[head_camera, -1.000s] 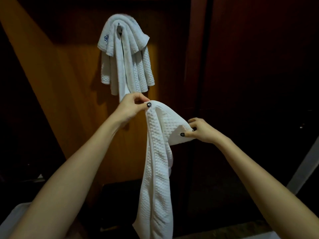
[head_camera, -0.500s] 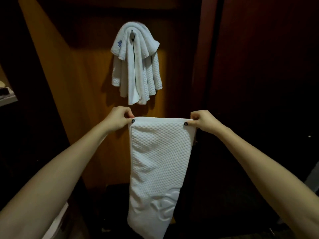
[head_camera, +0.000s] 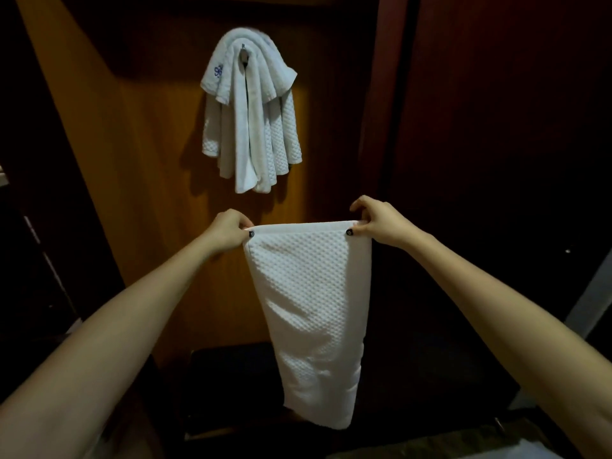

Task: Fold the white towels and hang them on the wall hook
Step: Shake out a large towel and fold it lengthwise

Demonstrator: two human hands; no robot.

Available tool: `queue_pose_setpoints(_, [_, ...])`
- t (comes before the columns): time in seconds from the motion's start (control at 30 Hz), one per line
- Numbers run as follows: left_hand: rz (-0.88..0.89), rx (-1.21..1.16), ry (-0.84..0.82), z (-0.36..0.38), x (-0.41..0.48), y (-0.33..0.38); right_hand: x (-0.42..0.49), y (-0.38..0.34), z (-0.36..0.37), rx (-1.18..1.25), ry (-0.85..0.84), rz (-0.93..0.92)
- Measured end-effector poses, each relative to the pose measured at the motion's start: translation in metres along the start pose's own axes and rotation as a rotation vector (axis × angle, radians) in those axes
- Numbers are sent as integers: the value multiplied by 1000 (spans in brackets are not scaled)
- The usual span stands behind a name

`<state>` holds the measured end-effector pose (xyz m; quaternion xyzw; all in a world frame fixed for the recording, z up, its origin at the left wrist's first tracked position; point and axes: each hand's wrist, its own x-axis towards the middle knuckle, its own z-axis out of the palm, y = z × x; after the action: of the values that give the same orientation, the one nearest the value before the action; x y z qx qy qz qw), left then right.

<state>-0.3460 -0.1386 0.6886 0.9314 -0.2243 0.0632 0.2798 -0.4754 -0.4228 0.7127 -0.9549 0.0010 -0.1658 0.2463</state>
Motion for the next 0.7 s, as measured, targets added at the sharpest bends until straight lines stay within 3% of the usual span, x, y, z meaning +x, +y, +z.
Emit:
queue_pose_setpoints(0.13, [161, 25, 158, 8, 0, 12, -3, 7, -5, -82, 32, 30])
queue_pose_setpoints(0.23, [312, 196, 193, 10, 1, 21, -2, 11, -12, -100, 88, 86])
queue_pose_setpoints(0.33, [247, 260, 227, 15, 4, 28, -2, 15, -9, -115, 112, 116])
queue_pose_setpoints(0.47, [29, -139, 211, 25, 7, 30, -8, 20, 11, -192, 102, 197])
queue_pose_setpoints(0.6, [-29, -335, 188, 32, 5, 26, -13, 16, 22, 95, 153, 255])
queue_pose_setpoints(0.7, [-15, -426, 203, 36, 2, 22, -18, 3, 23, 437, 56, 191])
